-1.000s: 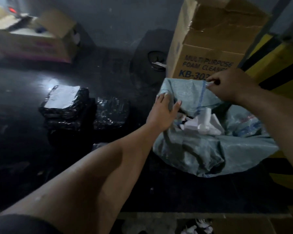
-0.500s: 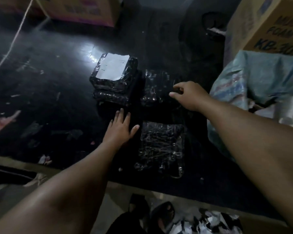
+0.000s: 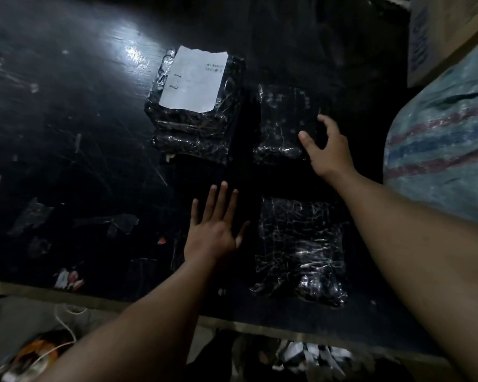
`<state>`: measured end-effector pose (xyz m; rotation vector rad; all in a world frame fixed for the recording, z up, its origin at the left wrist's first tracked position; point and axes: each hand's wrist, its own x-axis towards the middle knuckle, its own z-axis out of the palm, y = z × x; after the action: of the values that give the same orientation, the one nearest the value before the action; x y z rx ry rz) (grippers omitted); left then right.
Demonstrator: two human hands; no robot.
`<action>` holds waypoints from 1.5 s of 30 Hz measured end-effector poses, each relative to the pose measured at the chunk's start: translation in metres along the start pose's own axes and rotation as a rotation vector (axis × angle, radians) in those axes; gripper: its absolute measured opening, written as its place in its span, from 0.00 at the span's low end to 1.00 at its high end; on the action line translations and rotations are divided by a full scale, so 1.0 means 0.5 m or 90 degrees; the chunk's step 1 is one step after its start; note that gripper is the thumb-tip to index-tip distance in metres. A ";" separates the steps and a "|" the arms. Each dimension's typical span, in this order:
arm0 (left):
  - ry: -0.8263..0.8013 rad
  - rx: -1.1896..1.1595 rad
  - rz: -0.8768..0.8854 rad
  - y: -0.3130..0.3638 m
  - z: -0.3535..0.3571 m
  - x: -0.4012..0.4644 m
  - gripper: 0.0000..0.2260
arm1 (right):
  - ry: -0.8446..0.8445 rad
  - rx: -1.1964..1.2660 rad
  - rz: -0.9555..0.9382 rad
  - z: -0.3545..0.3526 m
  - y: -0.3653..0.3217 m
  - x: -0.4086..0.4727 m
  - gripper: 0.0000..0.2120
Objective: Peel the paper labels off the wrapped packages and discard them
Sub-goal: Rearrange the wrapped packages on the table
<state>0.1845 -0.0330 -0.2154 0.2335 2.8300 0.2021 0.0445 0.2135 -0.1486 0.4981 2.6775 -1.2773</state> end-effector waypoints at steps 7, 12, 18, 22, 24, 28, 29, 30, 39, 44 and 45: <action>0.002 0.002 -0.003 0.001 0.000 0.000 0.37 | 0.015 0.085 -0.018 -0.006 -0.032 0.003 0.32; 0.009 -0.004 -0.003 0.002 -0.006 0.000 0.35 | 0.061 0.096 -0.032 -0.019 -0.058 -0.037 0.26; -0.003 -0.047 -0.003 0.003 -0.013 -0.008 0.32 | 0.099 0.164 -0.087 -0.071 -0.031 -0.179 0.25; 0.009 -0.067 0.009 -0.010 -0.026 -0.029 0.31 | 0.108 0.205 -0.099 -0.095 0.014 -0.302 0.23; 0.032 -0.067 0.018 -0.017 -0.023 -0.053 0.31 | 0.114 0.233 -0.103 -0.097 0.044 -0.351 0.23; 0.044 -0.046 -0.009 -0.013 -0.010 -0.079 0.30 | 0.099 0.243 -0.127 -0.078 0.100 -0.428 0.24; 0.038 -0.044 -0.014 -0.011 -0.010 -0.079 0.30 | 0.088 0.241 -0.125 -0.069 0.113 -0.440 0.25; 0.034 -0.041 -0.017 -0.010 -0.008 -0.080 0.30 | 0.078 0.232 -0.122 -0.061 0.125 -0.447 0.25; 0.000 -0.031 -0.025 -0.009 -0.002 -0.105 0.31 | 0.016 0.063 -0.117 -0.075 0.123 -0.442 0.29; -0.032 -0.050 -0.011 -0.015 -0.021 -0.106 0.32 | -0.006 -0.102 -0.088 -0.108 0.102 -0.441 0.31; -0.036 -0.057 -0.009 -0.016 -0.027 -0.105 0.33 | -0.007 -0.140 -0.092 -0.116 0.094 -0.440 0.32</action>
<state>0.2288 -0.0518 -0.1892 0.1974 2.7572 0.3123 0.2679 0.2337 -0.0894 0.2729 2.8438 -0.9940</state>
